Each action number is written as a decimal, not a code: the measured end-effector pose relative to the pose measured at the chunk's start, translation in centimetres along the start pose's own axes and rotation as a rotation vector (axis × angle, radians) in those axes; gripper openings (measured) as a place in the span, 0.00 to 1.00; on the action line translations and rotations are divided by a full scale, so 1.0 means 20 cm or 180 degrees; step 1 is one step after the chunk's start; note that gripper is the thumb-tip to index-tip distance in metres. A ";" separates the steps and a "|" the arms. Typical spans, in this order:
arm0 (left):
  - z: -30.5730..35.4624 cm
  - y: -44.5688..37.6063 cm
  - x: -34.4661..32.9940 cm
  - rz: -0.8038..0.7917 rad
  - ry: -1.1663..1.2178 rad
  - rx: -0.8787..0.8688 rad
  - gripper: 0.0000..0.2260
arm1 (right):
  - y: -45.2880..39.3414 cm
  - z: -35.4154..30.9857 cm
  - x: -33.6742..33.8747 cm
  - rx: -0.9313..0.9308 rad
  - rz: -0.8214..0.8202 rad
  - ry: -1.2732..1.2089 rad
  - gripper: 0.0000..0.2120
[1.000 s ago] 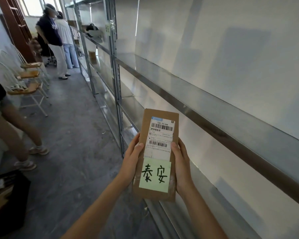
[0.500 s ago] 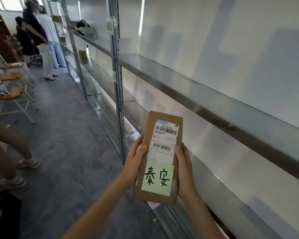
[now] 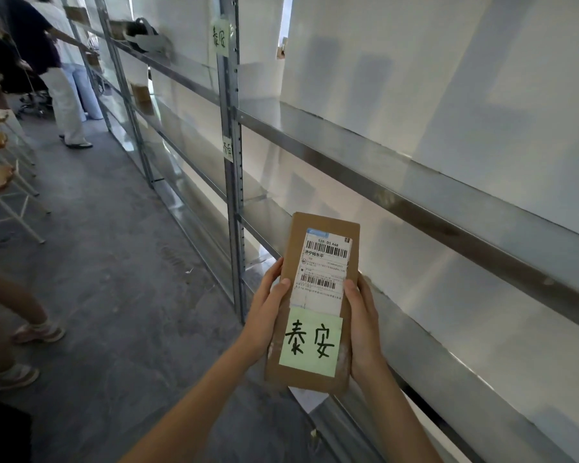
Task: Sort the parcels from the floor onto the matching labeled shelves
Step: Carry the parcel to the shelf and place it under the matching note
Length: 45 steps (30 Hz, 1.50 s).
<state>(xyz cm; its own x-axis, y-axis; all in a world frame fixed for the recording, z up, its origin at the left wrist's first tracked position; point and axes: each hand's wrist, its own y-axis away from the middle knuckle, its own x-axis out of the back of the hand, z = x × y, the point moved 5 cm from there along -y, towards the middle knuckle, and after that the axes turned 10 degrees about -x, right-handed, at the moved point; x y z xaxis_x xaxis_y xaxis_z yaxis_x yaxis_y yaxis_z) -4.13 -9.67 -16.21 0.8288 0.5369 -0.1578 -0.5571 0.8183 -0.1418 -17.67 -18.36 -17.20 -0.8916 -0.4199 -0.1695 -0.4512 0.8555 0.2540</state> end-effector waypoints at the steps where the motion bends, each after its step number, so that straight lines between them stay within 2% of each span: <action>1: -0.01 -0.03 0.01 -0.0017 0.0011 -0.0003 0.15 | -0.03 0.00 -0.01 -0.0004 0.0016 -0.0010 0.18; 15: -0.03 -0.63 0.28 0.0141 0.0031 -0.0090 0.16 | -0.63 -0.09 -0.38 -0.0014 -0.0195 0.0030 0.18; 23: -0.07 -0.87 0.58 0.0148 0.0127 -0.0055 0.16 | -0.81 -0.07 -0.69 -0.0033 -0.0080 -0.0018 0.18; 34: -0.04 -1.14 1.01 -0.0450 0.0063 0.0055 0.18 | -0.85 -0.04 -1.14 0.0162 0.0490 -0.0156 0.20; 37: -0.02 -1.17 1.05 -0.0573 -0.0002 0.0048 0.15 | -0.84 -0.05 -1.19 0.0190 0.0615 -0.0220 0.20; 45: -0.01 -1.27 1.04 -0.0593 0.0006 -0.0049 0.16 | -0.91 -0.11 -1.19 0.0262 0.0657 -0.0160 0.20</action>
<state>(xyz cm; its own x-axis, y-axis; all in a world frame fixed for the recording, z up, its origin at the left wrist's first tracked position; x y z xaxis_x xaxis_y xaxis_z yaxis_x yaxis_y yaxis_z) 27.26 -19.28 -16.17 0.9177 0.3758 -0.1291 -0.3946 0.9004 -0.1835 11.75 -24.64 -15.70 -0.9607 -0.2195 -0.1698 -0.2529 0.9444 0.2100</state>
